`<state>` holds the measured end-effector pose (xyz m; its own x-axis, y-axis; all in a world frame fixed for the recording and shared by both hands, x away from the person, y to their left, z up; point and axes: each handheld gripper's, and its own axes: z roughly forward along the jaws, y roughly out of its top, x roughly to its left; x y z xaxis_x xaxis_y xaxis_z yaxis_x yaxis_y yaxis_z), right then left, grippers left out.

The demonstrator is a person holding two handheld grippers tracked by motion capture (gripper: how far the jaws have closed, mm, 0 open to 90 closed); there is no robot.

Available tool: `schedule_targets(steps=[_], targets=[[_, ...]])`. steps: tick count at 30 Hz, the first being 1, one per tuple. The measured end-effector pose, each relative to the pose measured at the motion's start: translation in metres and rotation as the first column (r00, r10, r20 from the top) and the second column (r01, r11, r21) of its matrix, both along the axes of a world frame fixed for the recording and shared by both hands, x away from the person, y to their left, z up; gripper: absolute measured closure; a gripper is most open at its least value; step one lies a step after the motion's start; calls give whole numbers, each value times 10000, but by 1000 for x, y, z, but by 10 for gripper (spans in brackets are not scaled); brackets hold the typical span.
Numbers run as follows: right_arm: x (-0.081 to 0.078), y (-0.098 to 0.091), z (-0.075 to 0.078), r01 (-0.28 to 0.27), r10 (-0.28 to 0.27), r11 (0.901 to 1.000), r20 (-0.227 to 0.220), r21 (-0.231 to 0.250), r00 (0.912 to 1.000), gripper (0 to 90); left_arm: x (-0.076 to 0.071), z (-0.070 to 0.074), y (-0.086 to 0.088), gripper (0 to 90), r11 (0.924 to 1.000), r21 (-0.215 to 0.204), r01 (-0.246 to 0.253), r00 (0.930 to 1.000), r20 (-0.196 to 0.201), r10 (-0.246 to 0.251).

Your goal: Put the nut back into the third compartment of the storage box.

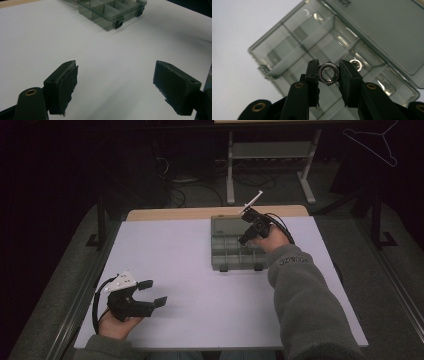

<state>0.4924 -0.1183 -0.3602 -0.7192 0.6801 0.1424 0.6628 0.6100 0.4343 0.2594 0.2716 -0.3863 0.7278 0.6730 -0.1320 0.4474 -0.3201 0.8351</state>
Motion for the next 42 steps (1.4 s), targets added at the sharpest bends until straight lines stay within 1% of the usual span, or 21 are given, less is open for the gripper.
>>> schedule_targets(steps=[1,6,10,13,15,19,22,24,25,32,42], targets=[[2,-1,-2,117,-117,9999,-18,-20,9999,694,0,0,0,186,10000,8,-3,10000,-8,3],[9,-1,-11,311,-313,9994,-121,-164,9994,694,0,0,1,186,10000,10,-8,10000,-31,8],[16,-2,-20,554,-558,9983,-270,-164,9981,694,0,0,1,186,9999,-85,-86,9999,-56,85],[20,-3,-24,579,-583,9982,-320,-125,9978,693,1,0,2,187,10000,-59,-73,10000,-44,73],[21,-3,-27,699,-705,9974,-354,-194,9969,693,1,0,2,187,9999,-57,-85,9999,-66,84],[24,-3,-31,724,-732,9972,-432,-194,9964,693,0,0,3,187,9998,-109,-165,9998,-94,164],[25,-2,-34,654,-663,9977,-592,-160,9960,684,1,0,3,187,9999,-77,-144,9999,-92,144],[25,-2,-35,735,-748,9970,-591,-243,9954,674,1,0,2,187,9999,-78,-131,9999,-91,131],[25,-3,-35,751,-757,9971,-592,-124,9954,666,1,0,2,187,9999,-79,-117,9999,-73,116],[22,-6,-31,767,-764,9970,-504,38,9958,649,1,0,3,187,9999,-27,-102,9999,-109,101],[7,-13,-24,691,-685,9972,-212,300,9974,598,-1,-1,3,187,9998,-99,-156,9998,-79,156]])
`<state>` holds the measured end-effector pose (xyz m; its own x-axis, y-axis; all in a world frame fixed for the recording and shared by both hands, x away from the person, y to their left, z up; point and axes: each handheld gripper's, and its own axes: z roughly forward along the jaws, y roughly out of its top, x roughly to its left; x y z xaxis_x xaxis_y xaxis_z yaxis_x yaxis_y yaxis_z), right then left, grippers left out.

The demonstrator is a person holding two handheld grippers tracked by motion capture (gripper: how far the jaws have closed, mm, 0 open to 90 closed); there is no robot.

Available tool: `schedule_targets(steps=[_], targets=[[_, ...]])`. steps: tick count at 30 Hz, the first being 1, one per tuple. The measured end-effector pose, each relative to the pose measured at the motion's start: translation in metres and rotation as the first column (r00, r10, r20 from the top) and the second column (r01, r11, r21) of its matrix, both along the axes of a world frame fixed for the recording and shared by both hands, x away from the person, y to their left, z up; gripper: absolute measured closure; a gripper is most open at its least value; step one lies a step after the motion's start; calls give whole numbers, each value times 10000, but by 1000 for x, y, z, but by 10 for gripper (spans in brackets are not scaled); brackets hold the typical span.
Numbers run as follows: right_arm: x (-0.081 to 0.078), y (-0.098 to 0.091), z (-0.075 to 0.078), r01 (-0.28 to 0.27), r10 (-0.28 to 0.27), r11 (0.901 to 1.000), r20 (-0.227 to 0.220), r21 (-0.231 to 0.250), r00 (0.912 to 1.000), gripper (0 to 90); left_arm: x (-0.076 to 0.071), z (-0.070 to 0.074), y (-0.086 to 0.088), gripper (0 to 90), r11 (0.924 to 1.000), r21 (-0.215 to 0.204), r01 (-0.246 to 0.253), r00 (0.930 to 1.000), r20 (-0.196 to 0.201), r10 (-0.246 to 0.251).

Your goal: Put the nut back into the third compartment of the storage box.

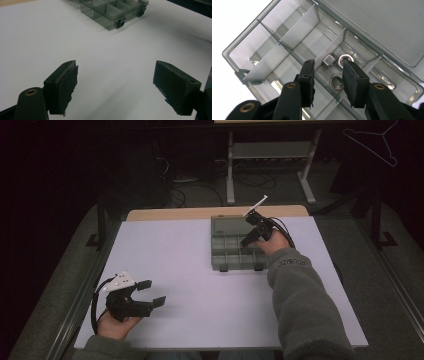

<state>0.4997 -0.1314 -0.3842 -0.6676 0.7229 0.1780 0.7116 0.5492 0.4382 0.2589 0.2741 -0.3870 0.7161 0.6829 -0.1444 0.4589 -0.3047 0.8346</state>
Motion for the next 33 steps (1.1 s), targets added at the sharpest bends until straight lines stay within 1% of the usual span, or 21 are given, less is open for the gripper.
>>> schedule_targets(steps=[4,7,11,13,15,17,20,27,30,32,33], targets=[[-7,-4,3,-39,35,9998,188,213,9998,574,-1,0,-1,187,10000,-40,-31,10000,-31,31],[-11,-7,3,-36,29,9996,234,281,9997,552,-1,0,-1,187,10000,-38,-38,10000,-24,38],[-17,-11,4,94,-106,9990,280,429,9996,518,-1,0,-1,187,10000,-24,-40,10000,-19,40],[-19,-13,4,59,-75,9988,328,480,9994,507,-1,0,0,187,10000,-44,-59,10000,-49,59],[-23,-16,5,114,-139,9979,385,634,9992,501,-1,0,1,187,10000,35,-10,10000,21,10],[-27,-19,6,179,-211,9973,441,710,9988,488,-1,0,1,187,10000,-7,-74,10000,-17,74],[-34,-25,9,239,-294,9951,556,958,9980,481,-1,-1,1,187,10000,14,-74,10000,-55,74],[-50,-36,10,274,-355,9928,679,1169,9971,452,-2,-1,0,187,10000,80,-39,10000,-44,40],[-60,-40,10,227,-328,9919,796,1247,9963,434,-1,-2,1,187,10000,80,-50,10000,-40,51],[-68,-43,10,166,-299,9896,914,1428,9954,426,-1,-2,1,187,9999,96,-56,10000,-33,56],[-71,-44,9,160,-297,9896,943,1429,9951,419,-1,-2,1,187,9999,90,-61,10000,-46,62]])
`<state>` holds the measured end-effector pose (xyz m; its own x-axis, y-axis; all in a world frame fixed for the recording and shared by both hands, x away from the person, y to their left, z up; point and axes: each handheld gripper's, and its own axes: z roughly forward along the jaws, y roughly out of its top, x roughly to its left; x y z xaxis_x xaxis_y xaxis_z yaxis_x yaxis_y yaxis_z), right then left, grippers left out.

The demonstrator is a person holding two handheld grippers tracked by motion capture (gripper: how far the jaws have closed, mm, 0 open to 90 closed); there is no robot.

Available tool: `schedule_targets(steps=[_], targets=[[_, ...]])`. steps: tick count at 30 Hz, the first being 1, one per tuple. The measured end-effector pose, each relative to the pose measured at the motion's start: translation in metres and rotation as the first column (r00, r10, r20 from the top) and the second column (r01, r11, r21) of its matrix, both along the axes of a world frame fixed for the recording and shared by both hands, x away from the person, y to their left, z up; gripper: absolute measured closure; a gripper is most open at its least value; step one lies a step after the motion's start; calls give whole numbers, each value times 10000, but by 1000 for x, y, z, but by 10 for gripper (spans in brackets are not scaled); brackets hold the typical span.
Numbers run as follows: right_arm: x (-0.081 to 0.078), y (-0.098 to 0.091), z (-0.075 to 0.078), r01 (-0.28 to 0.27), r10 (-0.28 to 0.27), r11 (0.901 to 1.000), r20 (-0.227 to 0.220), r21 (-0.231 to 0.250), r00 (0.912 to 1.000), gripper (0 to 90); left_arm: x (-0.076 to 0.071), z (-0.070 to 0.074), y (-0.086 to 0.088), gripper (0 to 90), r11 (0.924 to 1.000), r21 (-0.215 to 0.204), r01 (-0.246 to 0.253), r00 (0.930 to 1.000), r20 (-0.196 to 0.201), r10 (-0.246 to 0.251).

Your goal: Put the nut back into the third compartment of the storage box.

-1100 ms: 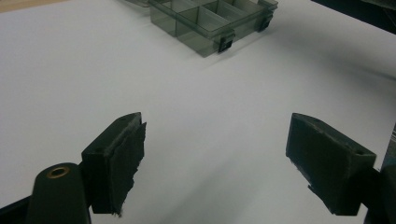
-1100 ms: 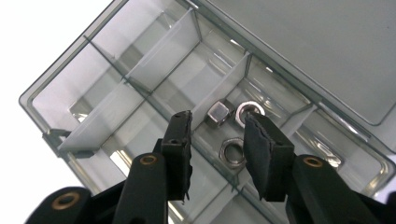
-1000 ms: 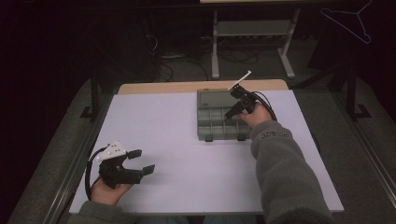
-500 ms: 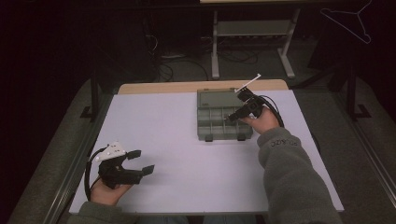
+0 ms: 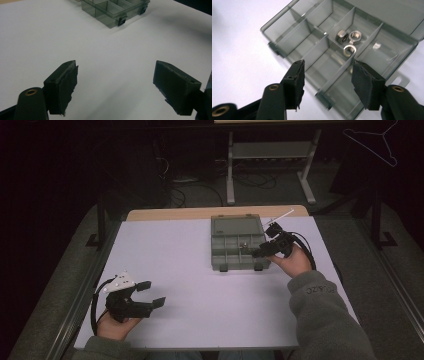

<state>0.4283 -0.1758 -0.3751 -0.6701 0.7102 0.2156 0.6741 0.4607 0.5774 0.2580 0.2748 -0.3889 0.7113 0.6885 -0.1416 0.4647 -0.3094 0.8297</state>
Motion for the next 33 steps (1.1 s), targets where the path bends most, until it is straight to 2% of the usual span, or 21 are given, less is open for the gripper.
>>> schedule_targets(steps=[9,19,31,33], targets=[[-43,-11,-6,-72,64,9996,320,261,9995,372,-1,-1,-1,187,10000,15,-53,9999,-110,53],[-93,-26,-11,200,-281,9951,819,972,9962,308,0,-3,-1,187,9999,123,-52,9999,-135,54],[-125,-40,-26,392,-533,9906,1062,1314,9929,249,1,-7,-2,184,9999,114,-64,9994,-345,68],[-129,-42,-29,405,-552,9896,1044,1382,9930,243,1,-7,-2,184,9997,254,-24,9994,-343,33]])
